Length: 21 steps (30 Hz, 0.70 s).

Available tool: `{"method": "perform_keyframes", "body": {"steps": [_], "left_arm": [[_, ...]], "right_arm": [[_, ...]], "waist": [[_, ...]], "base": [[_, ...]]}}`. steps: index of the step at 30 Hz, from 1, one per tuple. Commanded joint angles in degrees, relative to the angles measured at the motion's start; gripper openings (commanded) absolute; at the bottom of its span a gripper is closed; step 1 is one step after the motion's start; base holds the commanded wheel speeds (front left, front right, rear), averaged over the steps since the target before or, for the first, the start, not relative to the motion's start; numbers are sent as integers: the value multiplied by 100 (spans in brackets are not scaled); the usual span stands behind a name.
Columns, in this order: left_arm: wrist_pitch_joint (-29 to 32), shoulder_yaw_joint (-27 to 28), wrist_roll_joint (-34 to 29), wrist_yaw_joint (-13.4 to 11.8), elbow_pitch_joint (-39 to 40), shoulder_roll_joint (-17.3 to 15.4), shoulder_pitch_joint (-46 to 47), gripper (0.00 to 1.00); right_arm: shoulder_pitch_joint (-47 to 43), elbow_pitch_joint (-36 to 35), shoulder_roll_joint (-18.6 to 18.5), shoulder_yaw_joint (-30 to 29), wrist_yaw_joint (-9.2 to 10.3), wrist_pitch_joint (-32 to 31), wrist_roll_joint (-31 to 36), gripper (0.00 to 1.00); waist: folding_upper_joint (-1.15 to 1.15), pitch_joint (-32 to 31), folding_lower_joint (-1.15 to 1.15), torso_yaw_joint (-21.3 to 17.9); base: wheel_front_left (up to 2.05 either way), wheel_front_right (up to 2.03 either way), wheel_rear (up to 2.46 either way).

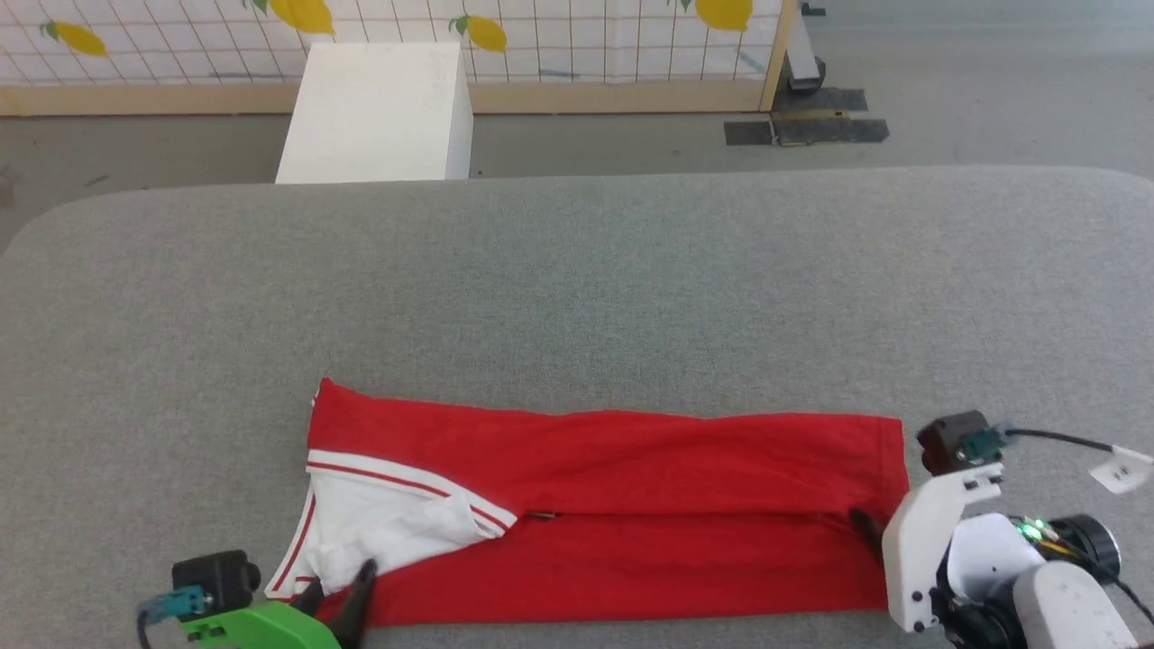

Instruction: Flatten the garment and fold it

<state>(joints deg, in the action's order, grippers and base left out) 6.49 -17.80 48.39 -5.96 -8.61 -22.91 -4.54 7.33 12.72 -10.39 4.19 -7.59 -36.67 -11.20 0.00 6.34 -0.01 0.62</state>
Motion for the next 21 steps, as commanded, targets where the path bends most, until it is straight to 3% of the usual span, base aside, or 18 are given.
{"method": "perform_keyframes", "body": {"steps": [1, 7, 12, 21], "left_arm": [[-57, -55, -44, 30, -107, 57, 2, 100], [-861, -56, -481, 43, -34, 101, 82, 100], [-1717, -51, -1074, -78, -10, 109, 335, 100], [-2142, 141, -2088, -148, -69, 326, 1140, 100]], "right_arm": [[-174, -48, 85, -111, 10, 57, -48, 100], [-685, -665, 585, -799, 10, 508, -156, 100], [-926, -1085, 739, -1143, 10, 1108, -213, 100], [-762, -452, 749, -1509, 10, 1669, -712, 100]], "waist": [[0, -75, 1, 16], [0, -242, 1, 55], [0, -273, 1, 50], [0, -241, 1, 77]], "base": [[0, 0, 0], [0, 0, 0], [0, 0, 0], [0, 0, 0]]}}
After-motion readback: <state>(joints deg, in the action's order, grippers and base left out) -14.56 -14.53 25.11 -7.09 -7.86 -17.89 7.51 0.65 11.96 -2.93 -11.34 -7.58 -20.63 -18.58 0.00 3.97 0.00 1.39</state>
